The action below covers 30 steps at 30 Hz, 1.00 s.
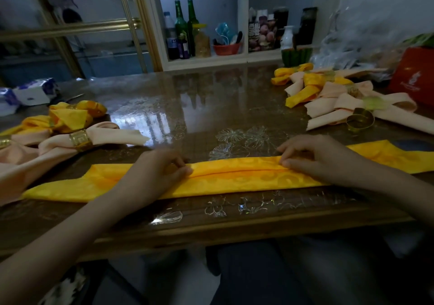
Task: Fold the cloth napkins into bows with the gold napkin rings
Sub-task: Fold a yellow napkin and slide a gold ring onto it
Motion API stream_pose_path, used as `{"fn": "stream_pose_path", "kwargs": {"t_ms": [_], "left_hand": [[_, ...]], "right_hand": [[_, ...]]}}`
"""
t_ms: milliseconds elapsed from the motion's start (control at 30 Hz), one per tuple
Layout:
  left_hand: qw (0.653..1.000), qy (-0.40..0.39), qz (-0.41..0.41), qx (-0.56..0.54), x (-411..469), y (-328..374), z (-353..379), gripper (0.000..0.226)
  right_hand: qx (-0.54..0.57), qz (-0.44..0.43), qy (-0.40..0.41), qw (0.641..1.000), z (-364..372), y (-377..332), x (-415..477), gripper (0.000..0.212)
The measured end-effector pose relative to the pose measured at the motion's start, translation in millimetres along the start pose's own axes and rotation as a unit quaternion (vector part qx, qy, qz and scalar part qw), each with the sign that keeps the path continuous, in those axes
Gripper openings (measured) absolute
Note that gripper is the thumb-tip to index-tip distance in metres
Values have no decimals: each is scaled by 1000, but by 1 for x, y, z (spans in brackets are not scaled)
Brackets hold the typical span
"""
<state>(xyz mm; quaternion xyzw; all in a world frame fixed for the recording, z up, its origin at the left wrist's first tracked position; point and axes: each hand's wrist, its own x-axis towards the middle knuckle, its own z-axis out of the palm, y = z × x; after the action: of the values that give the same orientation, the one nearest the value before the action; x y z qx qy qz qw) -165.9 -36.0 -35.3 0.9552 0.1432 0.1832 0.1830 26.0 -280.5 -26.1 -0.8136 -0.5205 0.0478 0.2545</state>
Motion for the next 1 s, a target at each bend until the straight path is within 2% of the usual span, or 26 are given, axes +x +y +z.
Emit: {"fn": "stream_pose_path", "kwargs": {"t_ms": [67,167,233,333,400,533,600,667,733,834,900,967,1000], "left_hand": [[1000,-15,-16,-15,5,2,1,8],[998,-43,-22,-31,7,5,-2,31],[999,-37,-4,1,9,6,-2,28],[992,20,78,94,9,9,2,16],[975,53,140,162,7,6,6,13],[946,43,213,240,-4,4,6,16],[942,14,230,245,-5,9,4,34],[941,-11,226,250,-4,13,3,51],[940,-46,222,255,-2,17,2,52],[957,-97,173,210,0,20,-5,30],[971,-133,133,148,2,21,-10,17],[981,-141,96,90,0,21,-13,10],[984,-134,87,75,0,20,-13,9]], "right_hand": [[-12,17,-15,1000,-2,-2,5,13],[-3,27,-29,999,-8,-5,10,23],[-12,21,-26,999,-8,-8,12,27],[-94,-27,18,995,-3,-10,13,27],[-146,-62,36,987,1,-11,10,31],[-202,-144,34,968,4,-15,-8,34],[-200,-139,2,970,4,-18,-16,29],[-202,-115,-19,972,5,-16,-20,29],[-208,-124,-10,970,7,-18,-21,28],[-174,-137,7,975,10,-10,-21,25],[-105,-96,13,990,5,-11,-21,26],[-47,-80,18,995,5,-7,-24,26],[-29,-76,18,997,4,-7,-24,18]]}}
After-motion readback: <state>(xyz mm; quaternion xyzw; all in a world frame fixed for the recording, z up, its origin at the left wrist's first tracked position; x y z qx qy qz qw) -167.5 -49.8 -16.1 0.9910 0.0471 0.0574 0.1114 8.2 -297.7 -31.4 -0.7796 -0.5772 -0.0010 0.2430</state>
